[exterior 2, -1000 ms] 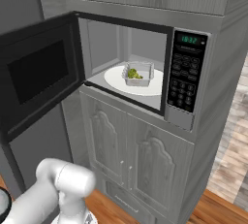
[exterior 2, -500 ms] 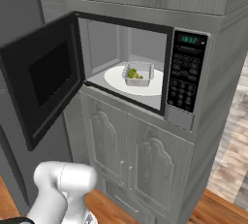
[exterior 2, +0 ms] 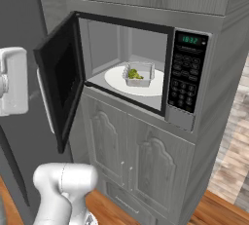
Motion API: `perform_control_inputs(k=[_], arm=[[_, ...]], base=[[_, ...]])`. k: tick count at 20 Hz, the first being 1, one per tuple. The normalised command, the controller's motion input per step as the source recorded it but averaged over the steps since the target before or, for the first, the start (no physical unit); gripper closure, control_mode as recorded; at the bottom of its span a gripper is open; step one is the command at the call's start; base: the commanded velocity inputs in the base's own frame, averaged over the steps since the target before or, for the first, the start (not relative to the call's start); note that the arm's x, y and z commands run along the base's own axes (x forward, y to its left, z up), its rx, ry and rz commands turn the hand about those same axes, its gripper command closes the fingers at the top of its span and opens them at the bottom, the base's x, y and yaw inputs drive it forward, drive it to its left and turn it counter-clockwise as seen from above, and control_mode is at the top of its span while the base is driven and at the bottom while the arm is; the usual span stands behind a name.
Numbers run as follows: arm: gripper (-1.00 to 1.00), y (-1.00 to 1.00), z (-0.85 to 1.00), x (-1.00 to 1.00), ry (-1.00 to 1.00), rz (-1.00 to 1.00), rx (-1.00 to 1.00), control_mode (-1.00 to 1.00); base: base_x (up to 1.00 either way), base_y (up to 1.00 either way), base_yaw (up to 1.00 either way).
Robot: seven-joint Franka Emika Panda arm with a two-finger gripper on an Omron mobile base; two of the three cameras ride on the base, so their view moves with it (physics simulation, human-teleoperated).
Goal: Place the tupperware containing the shrimp and broccoli meal in the microwave. Close the microwave door and press the start button to reheat the meal.
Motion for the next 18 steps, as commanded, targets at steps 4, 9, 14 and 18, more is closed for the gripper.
perform_control_inputs(k=[4,9,14,18], arm=[[-1.00,-0.41,0.04,0.49,0.12,-0.07,0.00,-1.00],[-1.00,-0.30,0.00,0.59,0.14,-0.10,-0.01,-1.00],[-1.00,-0.29,0.00,0.59,0.11,-0.12,-0.06,-1.00],[-1.00,-0.30,-0.06,0.64,0.05,-0.12,-0.08,-1.00]], base=[[0.00,0.00,0.00],[0.00,0.00,0.00],[0.00,0.00,0.00],[0.00,0.00,0.00]])
